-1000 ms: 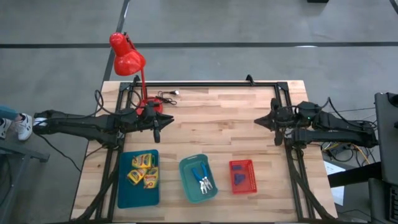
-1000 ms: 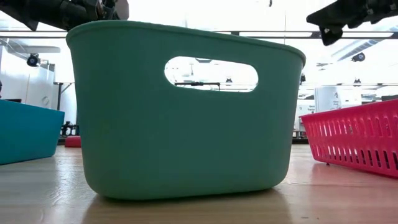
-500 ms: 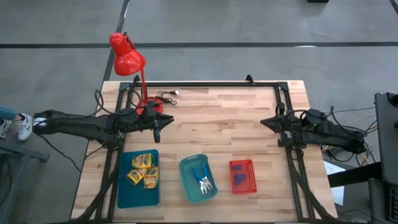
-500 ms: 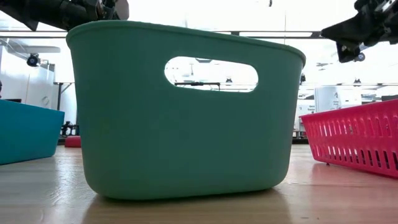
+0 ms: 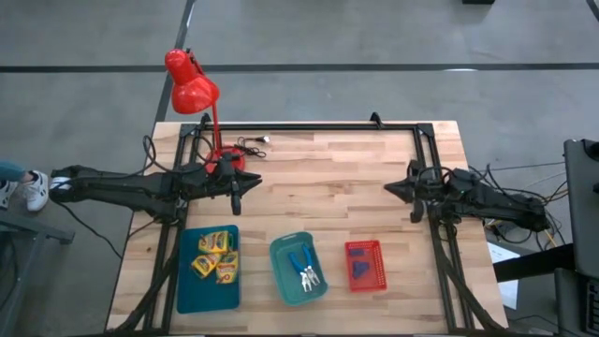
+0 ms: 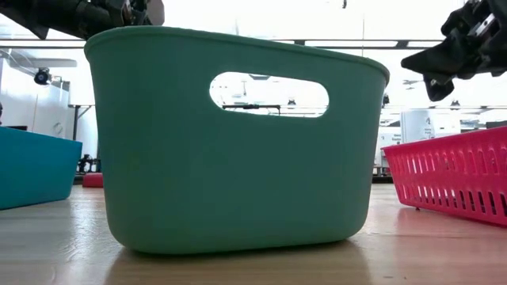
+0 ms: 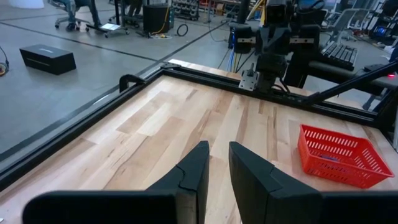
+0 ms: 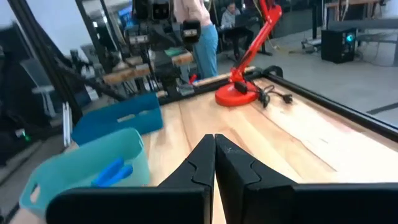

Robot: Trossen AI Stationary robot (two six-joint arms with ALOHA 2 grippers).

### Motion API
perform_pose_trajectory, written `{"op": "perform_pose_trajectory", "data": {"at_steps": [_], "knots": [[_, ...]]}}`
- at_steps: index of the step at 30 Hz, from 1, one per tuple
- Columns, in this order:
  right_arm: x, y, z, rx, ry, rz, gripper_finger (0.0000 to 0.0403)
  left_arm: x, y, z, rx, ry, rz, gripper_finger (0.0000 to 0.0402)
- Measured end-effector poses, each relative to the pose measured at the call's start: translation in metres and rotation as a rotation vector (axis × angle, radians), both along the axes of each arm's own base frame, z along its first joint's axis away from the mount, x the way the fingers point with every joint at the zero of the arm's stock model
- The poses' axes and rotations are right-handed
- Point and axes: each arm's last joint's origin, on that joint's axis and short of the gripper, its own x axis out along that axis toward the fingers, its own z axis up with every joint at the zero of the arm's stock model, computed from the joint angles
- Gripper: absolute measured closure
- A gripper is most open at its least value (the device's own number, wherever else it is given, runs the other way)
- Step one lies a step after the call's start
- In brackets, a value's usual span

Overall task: Pick & Place School Supplies
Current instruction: Return to Home Position

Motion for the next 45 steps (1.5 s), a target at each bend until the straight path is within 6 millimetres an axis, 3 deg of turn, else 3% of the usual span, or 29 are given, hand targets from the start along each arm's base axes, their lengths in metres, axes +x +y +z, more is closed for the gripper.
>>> {"op": "perform_pose_trajectory", "data": {"at_steps": [11, 39, 43, 45], "knots": [[0.014, -0.002, -0.032, 0.026, -0.075, -0.006, 0.0395, 0.0, 0.0, 0.0, 0.0, 0.004, 0.0, 0.0335], [0.014, -0.002, -0.032, -0.004, -0.066, -0.005, 0.0394, 0.0, 0.0, -0.001, 0.0, 0.006, 0.0, 0.0335], [0.014, -0.002, -0.032, -0.004, -0.066, -0.005, 0.0394, -0.001, 0.0, -0.004, 0.068, 0.06, -0.013, 0.0335], [0.014, -0.002, -0.032, -0.004, -0.065, -0.005, 0.0394, -0.001, -0.001, -0.005, 0.015, 0.057, -0.033, 0.0335]]}}
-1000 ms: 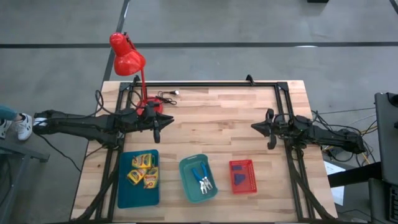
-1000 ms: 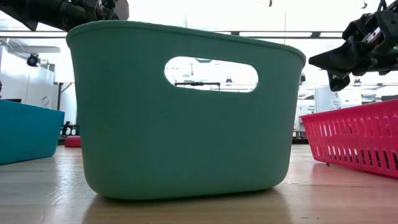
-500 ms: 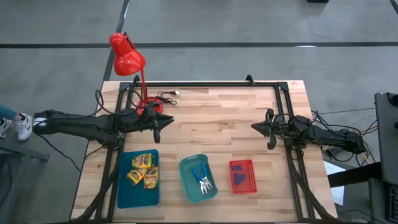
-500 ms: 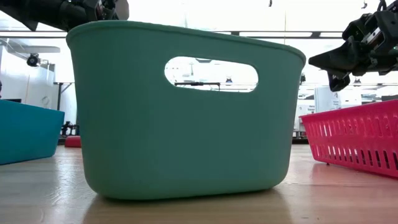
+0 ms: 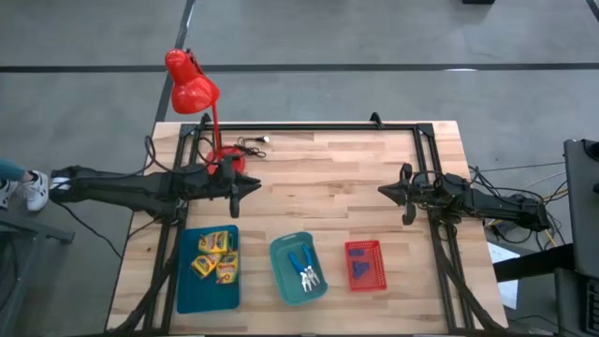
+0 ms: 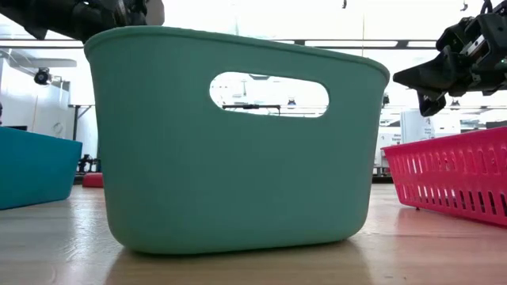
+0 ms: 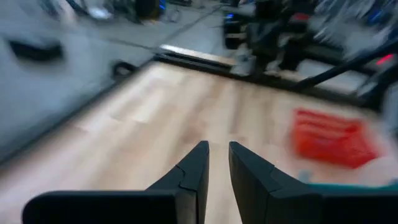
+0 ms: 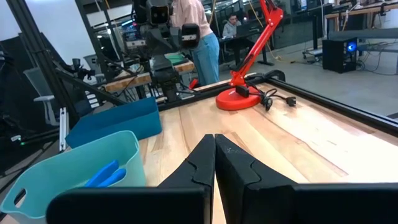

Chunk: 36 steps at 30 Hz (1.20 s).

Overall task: Pick & Place School Supplies
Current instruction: Return to Home Position

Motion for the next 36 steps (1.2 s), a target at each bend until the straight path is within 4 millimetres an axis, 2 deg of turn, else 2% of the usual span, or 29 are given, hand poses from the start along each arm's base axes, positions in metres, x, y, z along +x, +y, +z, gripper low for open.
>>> {"op": "perform_pose_trajectory", "data": {"at_steps": [2, 4, 11, 21, 28, 31, 36], "knots": [[0.0, 0.0, 0.0, 0.0, 0.0, 0.0, 0.0394, -0.002, -0.002, 0.002, -0.12, -0.039, -0.039, 0.0335], [0.0, 0.0, 0.0, 0.0, 0.0, 0.0, 0.0394, -0.007, -0.003, 0.009, -0.167, -0.08, -0.076, 0.0335], [0.0, 0.0, 0.0, 0.0, 0.0, 0.0, 0.0394, -0.042, -0.011, 0.036, -0.091, -0.222, -0.333, 0.0335], [0.0, 0.0, 0.0, 0.0, 0.0, -0.001, 0.0394, -0.097, -0.011, 0.039, -0.048, -0.3, -0.302, 0.0335], [0.0, 0.0, 0.0, 0.0, 0.0, -0.001, 0.0394, -0.112, -0.011, 0.029, -0.054, -0.268, -0.282, 0.0335], [0.0, 0.0, 0.0, 0.0, 0.0, -0.001, 0.0394, -0.112, -0.01, 0.014, -0.062, -0.228, -0.27, 0.0335], [0.0, 0.0, 0.0, 0.0, 0.0, 0.0, 0.0394, -0.106, -0.009, -0.013, -0.097, -0.265, -0.22, 0.0335]]}}
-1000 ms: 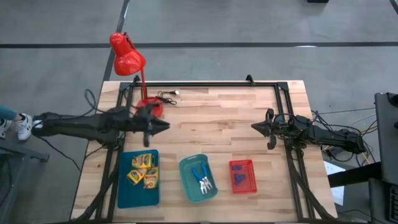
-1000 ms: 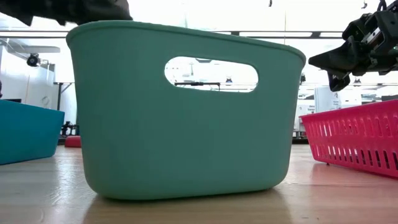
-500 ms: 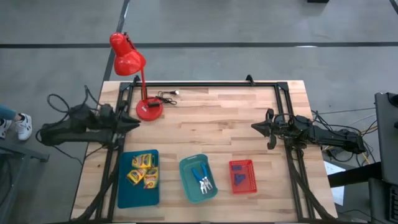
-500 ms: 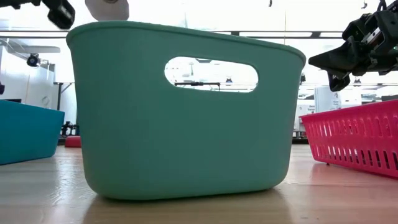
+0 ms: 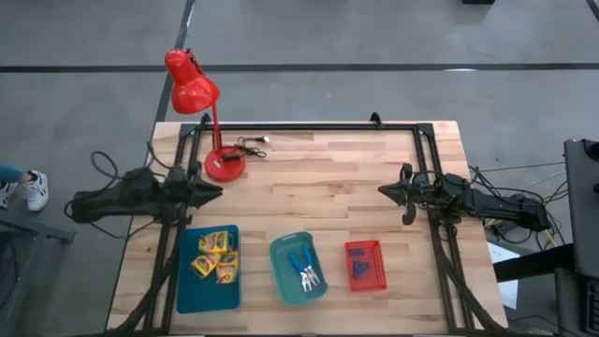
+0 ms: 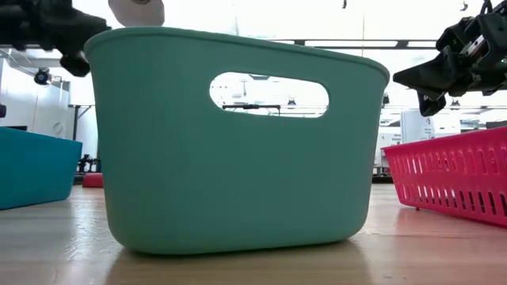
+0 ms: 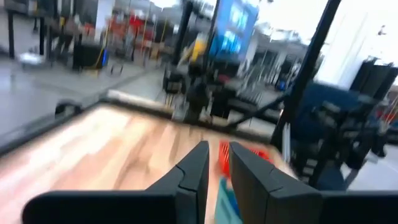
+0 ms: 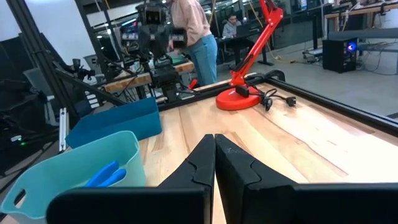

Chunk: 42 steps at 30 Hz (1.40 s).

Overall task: Pick & Place School Supplies
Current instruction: Return to Home Position

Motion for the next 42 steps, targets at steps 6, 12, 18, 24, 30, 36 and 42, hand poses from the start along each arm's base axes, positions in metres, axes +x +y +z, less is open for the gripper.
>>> {"op": "perform_pose_trajectory", "data": {"at_steps": [6, 12, 18, 24, 30, 36, 42], "knots": [[0.0, 0.0, 0.0, 0.0, -0.001, -0.002, 0.0394, 0.015, 0.0, -0.024, -0.013, -0.064, 0.004, 0.0335], [0.0, 0.0, 0.0, 0.001, 0.006, -0.001, 0.0394, 0.025, 0.001, -0.048, -0.031, -0.13, 0.001, 0.0335], [0.0, 0.0, 0.0, 0.0, 0.005, -0.001, 0.0394, 0.029, 0.004, -0.064, -0.054, -0.064, 0.098, 0.0335], [0.0, 0.0, 0.0, 0.001, 0.006, -0.001, 0.0394, 0.03, 0.006, -0.071, -0.028, 0.011, 0.168, 0.0335], [0.0, 0.0, 0.0, 0.001, 0.006, -0.001, 0.0394, 0.03, 0.006, -0.072, -0.011, 0.026, 0.169, 0.0335], [0.0, 0.0, 0.0, 0.001, 0.007, -0.002, 0.0394, 0.03, 0.006, -0.073, -0.01, 0.03, 0.169, 0.0335], [0.0, 0.0, 0.0, 0.001, 0.007, -0.001, 0.0394, 0.031, 0.006, -0.073, -0.01, 0.034, 0.17, 0.0335]]}}
